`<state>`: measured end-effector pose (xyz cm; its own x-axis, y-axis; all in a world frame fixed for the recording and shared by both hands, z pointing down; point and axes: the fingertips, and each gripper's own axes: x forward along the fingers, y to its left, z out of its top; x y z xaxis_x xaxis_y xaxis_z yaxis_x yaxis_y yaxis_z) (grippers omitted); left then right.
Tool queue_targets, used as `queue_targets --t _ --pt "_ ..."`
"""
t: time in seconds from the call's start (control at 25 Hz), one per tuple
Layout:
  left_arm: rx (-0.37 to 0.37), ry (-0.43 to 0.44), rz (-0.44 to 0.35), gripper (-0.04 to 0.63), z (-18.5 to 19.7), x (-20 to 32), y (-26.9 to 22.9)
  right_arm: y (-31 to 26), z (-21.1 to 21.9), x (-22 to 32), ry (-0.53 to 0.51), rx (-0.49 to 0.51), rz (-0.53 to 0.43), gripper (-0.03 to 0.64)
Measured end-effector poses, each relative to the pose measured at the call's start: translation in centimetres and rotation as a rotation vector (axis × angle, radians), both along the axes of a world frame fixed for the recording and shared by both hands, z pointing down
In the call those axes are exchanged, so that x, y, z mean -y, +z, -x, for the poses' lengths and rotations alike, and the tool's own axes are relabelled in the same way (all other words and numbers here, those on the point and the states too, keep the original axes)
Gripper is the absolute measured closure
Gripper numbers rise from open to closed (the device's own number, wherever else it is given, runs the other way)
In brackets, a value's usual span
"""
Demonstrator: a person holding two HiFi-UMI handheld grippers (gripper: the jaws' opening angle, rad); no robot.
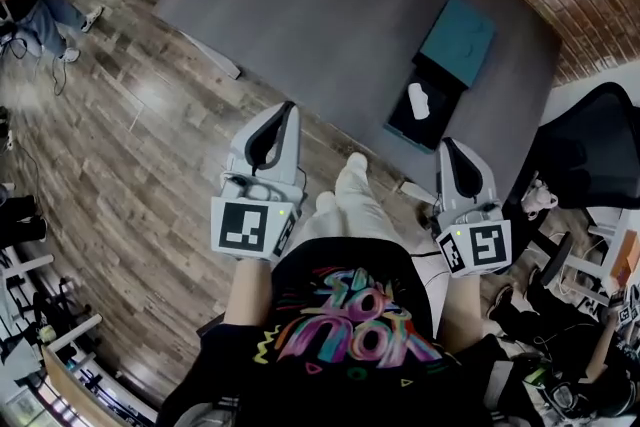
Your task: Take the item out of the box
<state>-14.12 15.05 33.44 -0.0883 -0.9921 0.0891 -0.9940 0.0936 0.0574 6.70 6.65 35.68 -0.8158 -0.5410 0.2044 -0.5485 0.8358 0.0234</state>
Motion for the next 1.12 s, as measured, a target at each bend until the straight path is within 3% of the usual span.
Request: queue_targets --t 0.36,0.72,1.12 --pt "0.019 0.023 -0.005 0.595 1.7 4.1 -0.1 0.7 1.1 3.9 0.033 0.016 0.003 0.615" --pt "0.019 0.124 -0.002 0.595 1.7 14.5 -0.1 1.3 2.2 12.0 0.088 0.018 0.027 0.615" --pt "0.036 0.254 -0.013 0.595 -0.7 24.7 -1.3 0.0 -0.6 19.2 0.201 0.031 0.014 0.615"
